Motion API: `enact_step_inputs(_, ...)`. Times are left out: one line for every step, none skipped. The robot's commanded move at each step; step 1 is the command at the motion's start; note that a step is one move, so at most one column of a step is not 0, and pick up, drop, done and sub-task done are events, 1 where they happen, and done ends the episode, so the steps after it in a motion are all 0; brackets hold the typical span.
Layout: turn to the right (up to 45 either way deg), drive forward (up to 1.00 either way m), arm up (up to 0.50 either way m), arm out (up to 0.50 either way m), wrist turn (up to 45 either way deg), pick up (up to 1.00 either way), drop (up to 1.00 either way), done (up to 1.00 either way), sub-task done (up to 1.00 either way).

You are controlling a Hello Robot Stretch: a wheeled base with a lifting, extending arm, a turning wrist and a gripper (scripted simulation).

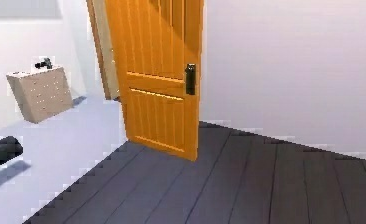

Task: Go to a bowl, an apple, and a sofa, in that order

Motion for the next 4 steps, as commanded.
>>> enact_step_inputs(0.0,0.25,0.00,0.00,0.0,0.00,0.00,0.00,0.00)
enact_step_inputs(-36.0,0.00,0.00,0.00,0.0,0.00,0.00,0.00,0.00)
enact_step_inputs(0.0,1.00,0.00,0.00,0.0,0.00,0.00,0.00,0.00)
enact_step_inputs(0.0,0.70,0.00,0.00,0.0,0.00,0.00,0.00,0.00)
